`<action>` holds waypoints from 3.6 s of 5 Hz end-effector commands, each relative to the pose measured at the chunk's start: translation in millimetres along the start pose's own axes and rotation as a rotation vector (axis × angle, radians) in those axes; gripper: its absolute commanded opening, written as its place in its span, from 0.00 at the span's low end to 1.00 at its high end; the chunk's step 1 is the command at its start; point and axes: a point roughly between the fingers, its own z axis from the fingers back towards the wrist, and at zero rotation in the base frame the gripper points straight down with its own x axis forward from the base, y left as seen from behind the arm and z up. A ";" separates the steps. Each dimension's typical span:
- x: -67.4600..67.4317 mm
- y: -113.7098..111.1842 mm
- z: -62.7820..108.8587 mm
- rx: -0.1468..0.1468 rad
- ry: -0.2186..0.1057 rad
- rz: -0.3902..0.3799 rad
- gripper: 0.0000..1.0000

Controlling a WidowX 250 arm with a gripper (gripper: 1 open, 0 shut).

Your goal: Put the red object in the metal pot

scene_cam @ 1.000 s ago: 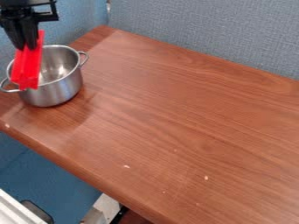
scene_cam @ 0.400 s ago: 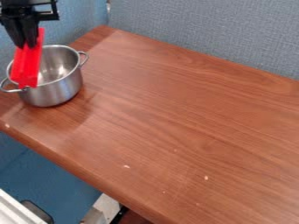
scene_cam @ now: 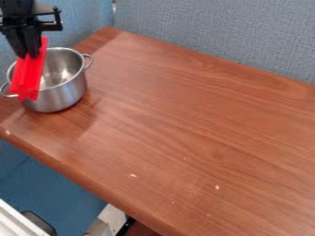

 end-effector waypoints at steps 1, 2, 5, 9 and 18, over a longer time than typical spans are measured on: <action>1.2 5.9 11.7 -0.011 -0.043 -0.028 0.00; -0.8 2.1 8.9 -0.007 -0.032 0.016 0.00; 2.2 -1.3 -8.5 0.003 -0.011 0.053 0.00; 6.0 9.5 -25.4 -0.019 -0.019 -0.016 0.00; 8.9 23.5 -58.1 -0.026 -0.065 0.302 0.00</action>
